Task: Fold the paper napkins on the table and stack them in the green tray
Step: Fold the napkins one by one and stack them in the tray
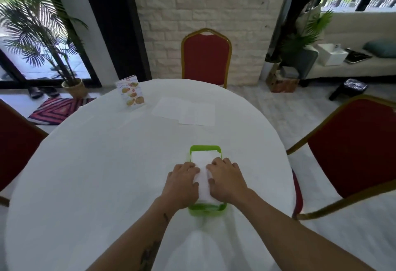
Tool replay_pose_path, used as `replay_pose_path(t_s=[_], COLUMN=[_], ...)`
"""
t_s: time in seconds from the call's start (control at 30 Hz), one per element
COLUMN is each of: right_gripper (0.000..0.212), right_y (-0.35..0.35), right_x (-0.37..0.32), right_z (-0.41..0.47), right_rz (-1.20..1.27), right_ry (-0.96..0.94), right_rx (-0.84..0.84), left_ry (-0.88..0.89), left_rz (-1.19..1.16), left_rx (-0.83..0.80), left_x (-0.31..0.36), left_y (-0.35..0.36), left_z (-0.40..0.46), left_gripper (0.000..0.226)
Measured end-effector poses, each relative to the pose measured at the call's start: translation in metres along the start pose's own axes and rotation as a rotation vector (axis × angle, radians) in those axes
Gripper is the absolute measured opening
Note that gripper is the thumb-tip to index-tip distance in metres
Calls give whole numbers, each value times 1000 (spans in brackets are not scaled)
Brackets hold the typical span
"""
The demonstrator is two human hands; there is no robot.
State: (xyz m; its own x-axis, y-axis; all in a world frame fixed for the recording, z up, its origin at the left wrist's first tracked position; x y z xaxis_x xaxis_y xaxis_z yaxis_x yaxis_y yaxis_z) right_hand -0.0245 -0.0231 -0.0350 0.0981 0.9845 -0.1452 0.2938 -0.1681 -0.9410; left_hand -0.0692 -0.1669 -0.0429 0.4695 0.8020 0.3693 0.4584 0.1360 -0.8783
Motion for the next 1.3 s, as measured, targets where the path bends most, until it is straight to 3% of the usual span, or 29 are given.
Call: replay_pose_path(t_s=[0.13,0.33,0.5,0.77,0.93,1.07,1.2,1.3], right_gripper=[43,46,45,52,66,67,51,21], right_y=[-19,-60,-90,-86,-48,-35,-33,-36], right_x=[-2,-4,12,74,107,119,121,118], right_z=[5,33,66,165,223,247,270,280], right_rz=[146,573,819,964,1118,1218,1479,1537], right_ry=[54,146,212,311,419,485,520,531], right_rx=[0,112,115,-31,-139,-21,11,-22], left_ry=[28,4,-61,-222,-269,-268,-275,-278], left_rz=[-191,-407,-467,-494,-426,-271,-18,14], left_rx=[39,198,223,190,141,66,-46,-62], left_x=[-9,-29,-40,-60,-75,-81,-79,-74], left_y=[-22,-72,-95,-94,-80,-71,-61,-53], left_z=[-2,14,46,142,204,241,260,262], left_gripper=[42,33,32,37,49,60,65,67])
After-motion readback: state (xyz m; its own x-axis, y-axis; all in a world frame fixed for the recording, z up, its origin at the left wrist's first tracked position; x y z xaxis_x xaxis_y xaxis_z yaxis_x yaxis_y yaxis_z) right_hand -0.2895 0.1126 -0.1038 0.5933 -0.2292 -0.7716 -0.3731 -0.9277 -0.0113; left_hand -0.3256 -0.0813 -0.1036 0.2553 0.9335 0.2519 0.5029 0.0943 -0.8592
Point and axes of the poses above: each hand's wrist, its own z-axis towards the middle knuckle, its own y-axis out of the palm, x = y × z, the point moved 2 cm from there along z, towards the middle knuckle, and after that the axes turned 9 degrees about -x, right-handed, at the moved point
